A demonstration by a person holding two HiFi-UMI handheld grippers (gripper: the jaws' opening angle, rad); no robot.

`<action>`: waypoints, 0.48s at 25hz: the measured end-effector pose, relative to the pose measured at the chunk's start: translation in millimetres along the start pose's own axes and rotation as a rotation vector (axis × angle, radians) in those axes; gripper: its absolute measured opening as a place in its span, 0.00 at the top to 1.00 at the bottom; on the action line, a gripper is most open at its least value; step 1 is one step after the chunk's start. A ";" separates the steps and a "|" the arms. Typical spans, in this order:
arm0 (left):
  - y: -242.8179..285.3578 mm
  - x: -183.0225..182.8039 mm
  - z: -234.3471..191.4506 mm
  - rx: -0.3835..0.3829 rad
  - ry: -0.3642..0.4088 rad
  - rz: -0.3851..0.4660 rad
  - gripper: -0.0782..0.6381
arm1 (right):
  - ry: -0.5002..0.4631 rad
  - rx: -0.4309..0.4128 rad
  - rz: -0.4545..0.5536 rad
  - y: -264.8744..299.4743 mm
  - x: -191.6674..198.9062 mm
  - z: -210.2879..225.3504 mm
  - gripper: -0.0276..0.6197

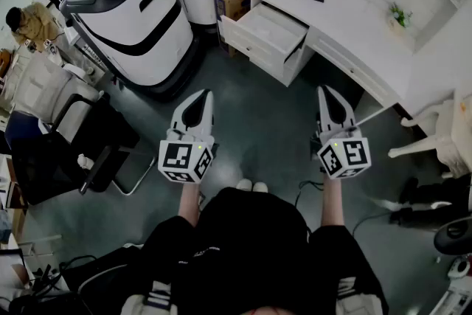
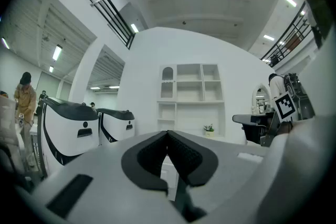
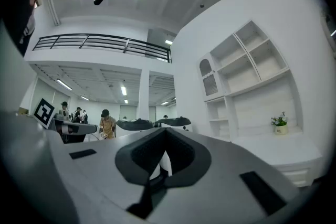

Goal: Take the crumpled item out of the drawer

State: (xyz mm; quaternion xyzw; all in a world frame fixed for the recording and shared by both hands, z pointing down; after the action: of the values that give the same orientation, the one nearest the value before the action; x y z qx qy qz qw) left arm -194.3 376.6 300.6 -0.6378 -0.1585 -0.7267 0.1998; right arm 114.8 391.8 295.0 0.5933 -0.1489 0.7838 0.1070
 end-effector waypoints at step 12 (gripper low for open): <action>13.4 7.2 14.4 -0.007 -0.010 -0.021 0.89 | 0.037 -0.015 0.014 2.0 0.0 21.6 0.97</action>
State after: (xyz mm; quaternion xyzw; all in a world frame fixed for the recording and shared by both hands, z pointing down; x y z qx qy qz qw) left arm -176.1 371.4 309.4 -0.6405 -0.1636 -0.7262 0.1889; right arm 133.5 382.0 300.2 0.5768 -0.1571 0.7942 0.1088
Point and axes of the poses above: the fingertips, and each gripper's own axes: y forward along the fingers, z to its right, x out of its underside, the point moved 6 cm from there along -y, backward along the fingers, and after that the axes turned 11 degrees about y, right-handed, at the moved point
